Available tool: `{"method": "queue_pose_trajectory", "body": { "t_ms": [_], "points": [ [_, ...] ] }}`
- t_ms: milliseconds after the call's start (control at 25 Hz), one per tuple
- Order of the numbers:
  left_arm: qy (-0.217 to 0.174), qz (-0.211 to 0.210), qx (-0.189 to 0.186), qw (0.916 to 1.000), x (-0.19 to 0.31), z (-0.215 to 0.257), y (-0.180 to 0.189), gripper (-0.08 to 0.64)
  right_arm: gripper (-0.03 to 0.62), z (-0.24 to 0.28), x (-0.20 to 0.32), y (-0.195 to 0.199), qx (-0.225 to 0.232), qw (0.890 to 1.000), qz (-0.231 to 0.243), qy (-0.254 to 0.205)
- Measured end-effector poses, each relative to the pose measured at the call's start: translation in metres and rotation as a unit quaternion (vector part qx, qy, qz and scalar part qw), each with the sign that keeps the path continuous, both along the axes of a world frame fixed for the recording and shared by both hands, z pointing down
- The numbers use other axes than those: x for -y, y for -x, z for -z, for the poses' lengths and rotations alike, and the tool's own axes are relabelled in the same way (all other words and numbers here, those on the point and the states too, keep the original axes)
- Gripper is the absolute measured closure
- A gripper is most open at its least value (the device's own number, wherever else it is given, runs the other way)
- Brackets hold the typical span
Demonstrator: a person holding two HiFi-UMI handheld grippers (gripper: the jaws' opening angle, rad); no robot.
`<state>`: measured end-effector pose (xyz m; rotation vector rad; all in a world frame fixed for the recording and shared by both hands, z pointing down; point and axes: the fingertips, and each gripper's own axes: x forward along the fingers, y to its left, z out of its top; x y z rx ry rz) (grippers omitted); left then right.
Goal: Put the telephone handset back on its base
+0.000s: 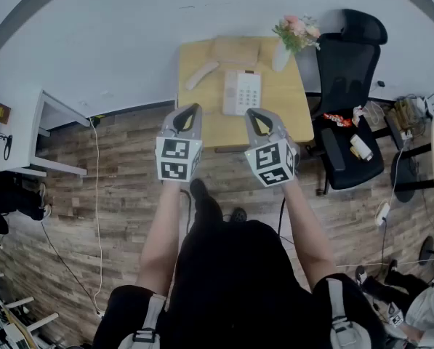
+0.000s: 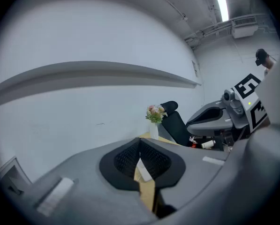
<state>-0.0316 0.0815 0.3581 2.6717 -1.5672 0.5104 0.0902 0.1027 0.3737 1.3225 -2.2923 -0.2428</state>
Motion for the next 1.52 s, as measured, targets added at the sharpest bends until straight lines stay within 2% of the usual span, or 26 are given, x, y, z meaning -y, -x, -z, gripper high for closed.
{"method": "queue_pose_trajectory", "body": {
  "t_ms": [360,680,960,1240,1520],
  "points": [
    [-0.002,0.005,0.005,1.0,-0.012,0.004,-0.008,0.549,0.589,0.007,-0.008,-0.015,0.001,1.0,-0.004,-0.002],
    [0.007,0.003,0.009,0.9999,-0.021,-0.01,-0.019,0.549,0.588,0.005,-0.011,-0.028,0.021,0.999,-0.028,-0.017],
    [0.02,-0.01,0.014,0.9997,-0.012,-0.022,-0.028,0.549,0.588,-0.012,-0.006,-0.035,-0.004,1.0,-0.031,0.006],
    [0.034,-0.035,0.008,0.9988,0.016,-0.035,-0.024,0.549,0.588,-0.025,0.013,-0.028,-0.027,0.999,-0.034,0.023],
    [0.042,-0.056,0.011,0.9975,0.071,-0.043,-0.012,0.549,0.588,-0.028,0.056,-0.006,-0.037,0.999,-0.028,0.029]
  ]
}}
